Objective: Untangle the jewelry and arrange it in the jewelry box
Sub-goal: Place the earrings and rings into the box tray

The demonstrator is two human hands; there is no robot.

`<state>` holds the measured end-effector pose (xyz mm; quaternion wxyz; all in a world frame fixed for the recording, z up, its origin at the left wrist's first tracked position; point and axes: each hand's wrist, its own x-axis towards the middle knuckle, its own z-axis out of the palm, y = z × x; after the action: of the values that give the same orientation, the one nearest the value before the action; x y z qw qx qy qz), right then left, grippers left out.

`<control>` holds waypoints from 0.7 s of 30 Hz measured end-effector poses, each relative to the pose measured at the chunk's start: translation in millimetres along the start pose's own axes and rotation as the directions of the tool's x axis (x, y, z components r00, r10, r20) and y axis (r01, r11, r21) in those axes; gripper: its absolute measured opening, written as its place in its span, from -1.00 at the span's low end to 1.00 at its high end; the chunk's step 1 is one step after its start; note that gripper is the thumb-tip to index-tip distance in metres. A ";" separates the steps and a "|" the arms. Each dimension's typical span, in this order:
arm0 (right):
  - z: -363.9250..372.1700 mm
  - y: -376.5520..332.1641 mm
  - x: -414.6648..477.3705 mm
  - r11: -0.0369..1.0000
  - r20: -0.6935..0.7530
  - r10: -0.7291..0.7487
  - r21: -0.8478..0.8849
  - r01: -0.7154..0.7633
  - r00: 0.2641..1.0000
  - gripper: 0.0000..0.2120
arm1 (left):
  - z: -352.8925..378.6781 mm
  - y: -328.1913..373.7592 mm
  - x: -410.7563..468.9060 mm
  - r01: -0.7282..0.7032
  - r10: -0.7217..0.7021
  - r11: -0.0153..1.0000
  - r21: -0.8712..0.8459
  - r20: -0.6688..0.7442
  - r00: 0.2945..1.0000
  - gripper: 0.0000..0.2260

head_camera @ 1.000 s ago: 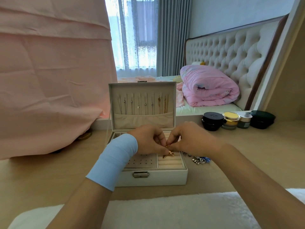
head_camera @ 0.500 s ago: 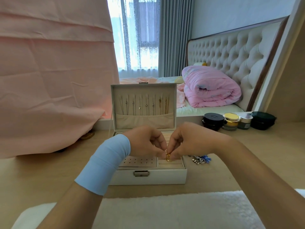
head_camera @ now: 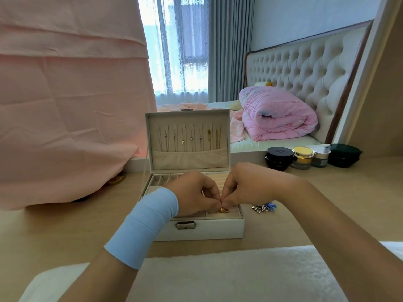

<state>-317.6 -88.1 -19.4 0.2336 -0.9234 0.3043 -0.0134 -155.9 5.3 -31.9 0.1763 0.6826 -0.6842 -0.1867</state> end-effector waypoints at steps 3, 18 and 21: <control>3.8 1.1 2.7 1.000 -0.008 0.001 0.011 -0.001 1.000 -0.97 | 1.9 1.1 1.6 0.010 -0.010 1.000 0.020 -0.004 1.000 -0.98; -23.3 69.4 -7.9 0.962 0.054 0.264 -0.079 -0.260 0.963 -0.86 | 10.4 31.2 24.8 -0.058 0.059 0.998 0.007 -0.132 0.989 -0.95; -19.5 82.8 -6.0 0.946 0.090 0.320 -0.089 -0.313 0.943 -0.85 | 24.2 48.6 47.2 -0.075 0.092 0.986 0.151 -0.107 0.990 -0.93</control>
<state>-371.8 -151.4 -37.7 0.2142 -0.8699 0.4365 0.0834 -210.4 -41.6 -29.5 0.1719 0.6741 -0.7129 -0.0890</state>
